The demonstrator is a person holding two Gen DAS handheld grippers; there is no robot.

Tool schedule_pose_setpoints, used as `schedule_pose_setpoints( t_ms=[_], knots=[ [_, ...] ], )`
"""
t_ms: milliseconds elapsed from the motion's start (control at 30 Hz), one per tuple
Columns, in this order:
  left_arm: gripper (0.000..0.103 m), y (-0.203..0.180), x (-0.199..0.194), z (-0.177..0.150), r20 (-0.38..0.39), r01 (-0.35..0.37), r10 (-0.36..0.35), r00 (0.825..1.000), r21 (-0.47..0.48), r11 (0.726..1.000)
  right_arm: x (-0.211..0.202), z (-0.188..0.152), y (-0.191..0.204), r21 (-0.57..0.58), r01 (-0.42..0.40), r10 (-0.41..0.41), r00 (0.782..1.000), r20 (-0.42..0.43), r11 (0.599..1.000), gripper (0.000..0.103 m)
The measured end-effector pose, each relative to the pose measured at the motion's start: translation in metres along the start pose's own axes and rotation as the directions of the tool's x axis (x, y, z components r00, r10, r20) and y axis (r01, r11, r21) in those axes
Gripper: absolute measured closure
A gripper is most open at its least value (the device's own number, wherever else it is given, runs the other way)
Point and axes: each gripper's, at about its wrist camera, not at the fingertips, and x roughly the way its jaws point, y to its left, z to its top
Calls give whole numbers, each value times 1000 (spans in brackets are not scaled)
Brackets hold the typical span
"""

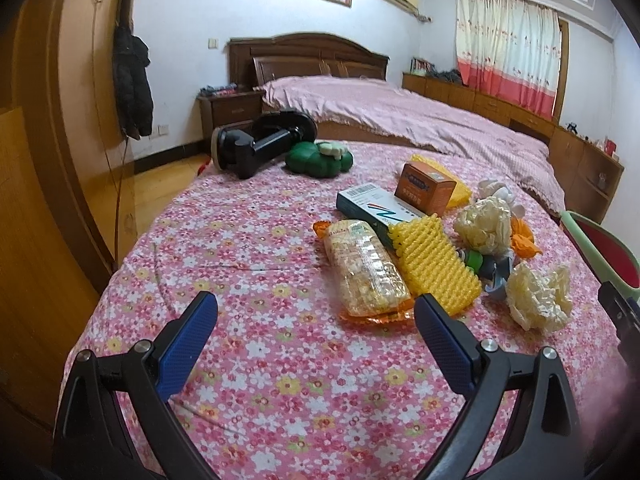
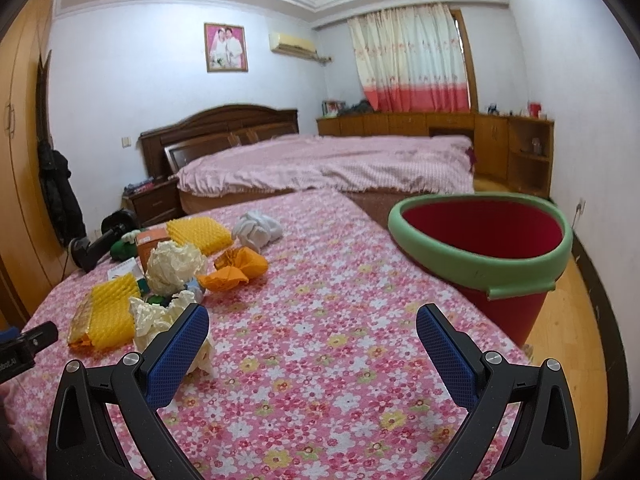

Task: Collect trash
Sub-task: 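Grasp the snack bag with the left tool while the right tool grasps crumpled cream paper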

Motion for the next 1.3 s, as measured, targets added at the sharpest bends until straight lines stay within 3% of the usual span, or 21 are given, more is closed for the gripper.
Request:
schedule_pose_setpoints(
  t_ms=[400,700,867,1000,1300],
  knots=[
    [14,-11,47,28,-157,64,-61,986,11,998,5,9,0,61,-55,61,993,-98,997,0],
    [36,-14,62,32,-197,118,-113,974,15,993,8,13,6,53,-79,86,987,-134,995,0],
    [46,-16,73,28,-254,184,-181,950,-14,983,7,12,15,12,-74,75,984,-159,997,0],
    [63,-21,69,28,-239,226,-216,947,15,974,12,11,18,5,-61,61,980,-188,998,0],
    [69,-14,54,29,-193,300,-293,937,11,954,18,11,34,-23,-57,50,968,-246,998,0]
  ],
)
